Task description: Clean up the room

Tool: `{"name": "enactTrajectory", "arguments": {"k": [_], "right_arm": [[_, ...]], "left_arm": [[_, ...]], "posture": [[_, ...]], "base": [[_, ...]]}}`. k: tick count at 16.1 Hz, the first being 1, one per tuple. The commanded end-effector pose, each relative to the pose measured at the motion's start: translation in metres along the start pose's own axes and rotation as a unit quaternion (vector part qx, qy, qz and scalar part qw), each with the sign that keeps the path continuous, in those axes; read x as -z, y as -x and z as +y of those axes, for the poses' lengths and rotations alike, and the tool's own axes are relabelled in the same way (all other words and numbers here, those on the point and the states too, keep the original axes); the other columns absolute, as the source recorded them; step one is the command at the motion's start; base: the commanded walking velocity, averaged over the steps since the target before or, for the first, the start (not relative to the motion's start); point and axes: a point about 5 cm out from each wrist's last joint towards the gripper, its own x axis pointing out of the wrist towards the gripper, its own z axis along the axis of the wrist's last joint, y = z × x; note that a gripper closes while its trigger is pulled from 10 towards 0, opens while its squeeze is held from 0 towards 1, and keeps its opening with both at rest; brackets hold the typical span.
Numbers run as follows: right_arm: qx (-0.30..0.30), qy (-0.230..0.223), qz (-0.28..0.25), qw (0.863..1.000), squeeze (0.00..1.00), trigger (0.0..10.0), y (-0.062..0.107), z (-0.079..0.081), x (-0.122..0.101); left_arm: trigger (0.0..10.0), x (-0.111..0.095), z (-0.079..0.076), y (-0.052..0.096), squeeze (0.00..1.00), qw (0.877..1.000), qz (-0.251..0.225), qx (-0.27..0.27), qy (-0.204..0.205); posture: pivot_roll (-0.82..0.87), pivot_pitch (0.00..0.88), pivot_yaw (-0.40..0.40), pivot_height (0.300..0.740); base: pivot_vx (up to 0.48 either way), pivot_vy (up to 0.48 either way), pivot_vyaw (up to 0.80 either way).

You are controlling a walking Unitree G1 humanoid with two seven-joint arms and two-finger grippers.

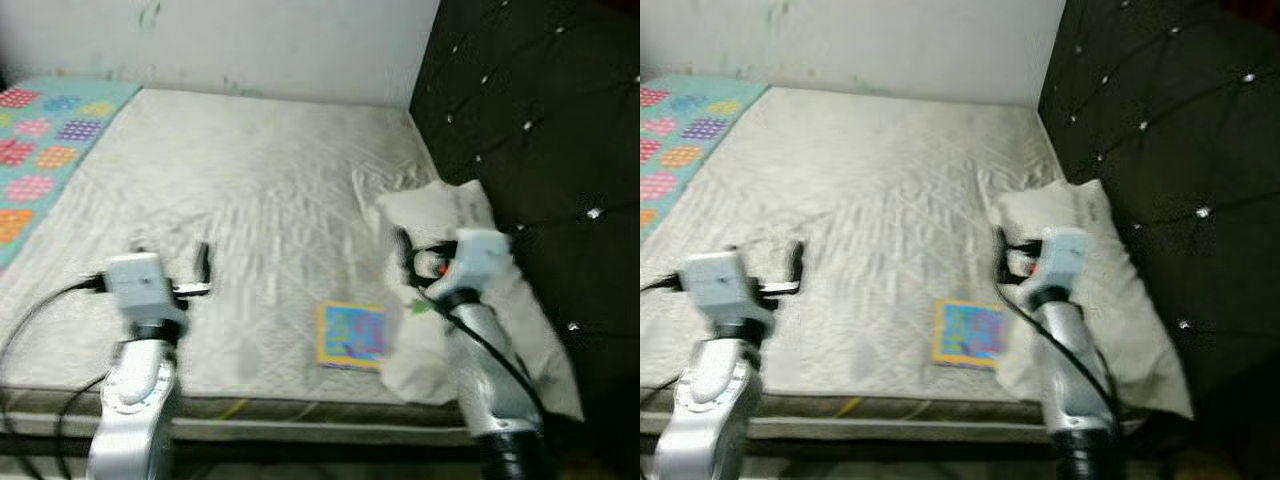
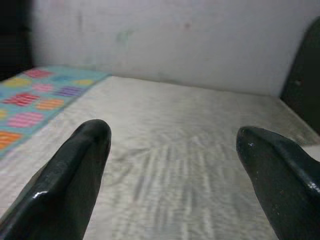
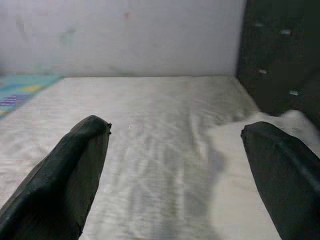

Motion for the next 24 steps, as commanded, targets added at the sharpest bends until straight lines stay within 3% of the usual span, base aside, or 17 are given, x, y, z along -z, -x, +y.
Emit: {"name": "enactTrajectory", "arguments": {"k": [1,24], "right_arm": [[0.012,0.007,0.0,1.0,0.0,10.0,0.002,-0.0098,-0.002],[-0.001,0.02,0.008,1.0,0.0,10.0,-0.0001,-0.009,0.002]], "left_arm": [[10.0,-0.0005,-0.0073,0.0003,0.0,1.0,0.0,0.009,0.004],[10.0,0.0003,-0.006,-0.0033,0.0,1.0,0.002,-0.001,-0.002]], "posture": [[0.02,0.076,-0.03,0.74],[0.02,0.076,-0.032,0.74]], "base": [[0.0,0.472,0.0],[0.0,0.469,0.0]]}}
